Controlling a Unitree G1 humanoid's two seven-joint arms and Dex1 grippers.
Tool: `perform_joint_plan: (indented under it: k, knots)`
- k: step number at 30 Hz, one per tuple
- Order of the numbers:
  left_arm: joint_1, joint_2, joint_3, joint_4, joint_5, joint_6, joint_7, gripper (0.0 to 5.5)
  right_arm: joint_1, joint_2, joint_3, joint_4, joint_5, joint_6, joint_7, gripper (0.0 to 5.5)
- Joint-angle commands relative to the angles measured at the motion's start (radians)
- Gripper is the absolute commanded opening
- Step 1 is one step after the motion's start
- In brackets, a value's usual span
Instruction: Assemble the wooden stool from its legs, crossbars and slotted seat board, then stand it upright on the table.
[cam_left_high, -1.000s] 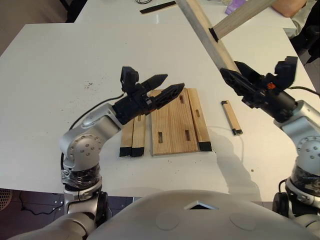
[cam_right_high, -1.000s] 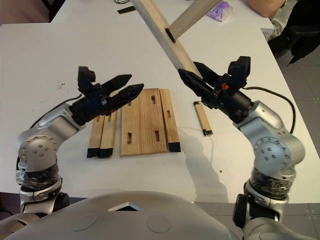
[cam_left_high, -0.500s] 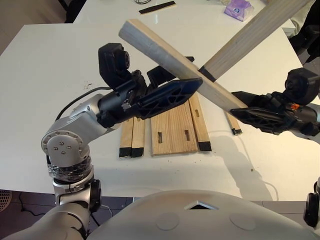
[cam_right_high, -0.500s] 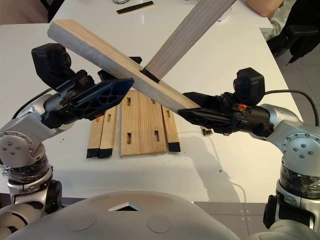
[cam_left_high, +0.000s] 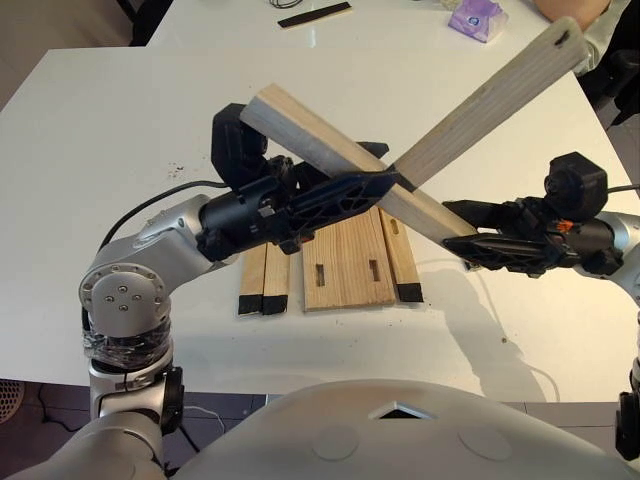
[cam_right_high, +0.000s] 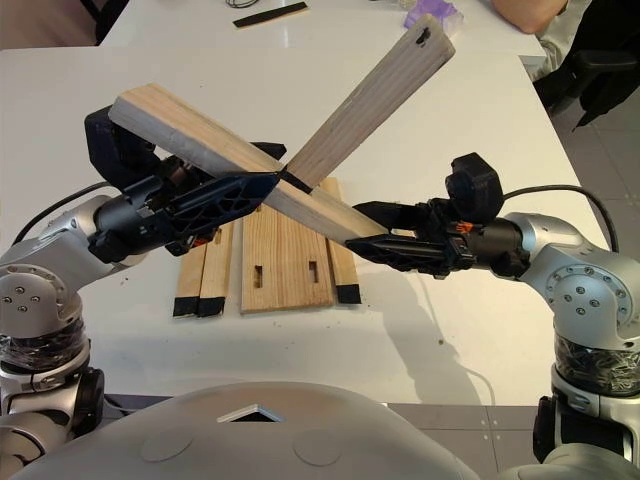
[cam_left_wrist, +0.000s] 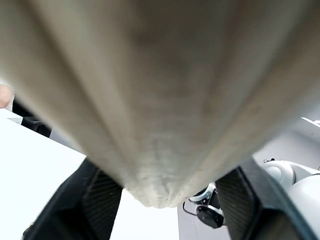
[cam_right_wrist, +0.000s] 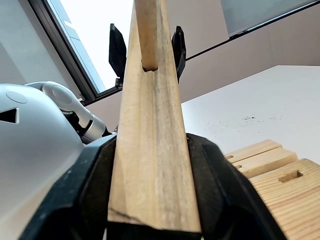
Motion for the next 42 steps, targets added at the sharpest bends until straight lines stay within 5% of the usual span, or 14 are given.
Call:
perform_joint_plan:
  k: [1,8,16,23,42]
  knots:
    - [0.008,0.032,-0.022,-0.014,0.024,0.005,-0.050,2.12,-0.019,-0.027,0.001,0.001,-0.043,-0.029,-0.002,2.05]
    - [-0.020,0.048,-0.020,0.008,0.089,-0.032,-0.072,2.11,0.016,-0.037,0.072,0.011,-0.217,-0.119,-0.009,2.81]
    - [0.012,0.306,0.042,0.000,0.418,-0.099,-0.364,2.08,0.081,0.005,-0.058,0.213,-0.270,-0.193,-0.075,2.81]
    - [0.100,0.473,0.123,0.049,0.563,-0.162,-0.594,2.08,0.188,0.069,-0.086,0.163,-0.307,-0.266,-0.133,2.81]
    - [0.209,0.459,0.009,0.127,0.811,-0.298,-0.621,2.08,0.193,0.102,-0.056,0.115,-0.325,-0.301,-0.174,2.81]
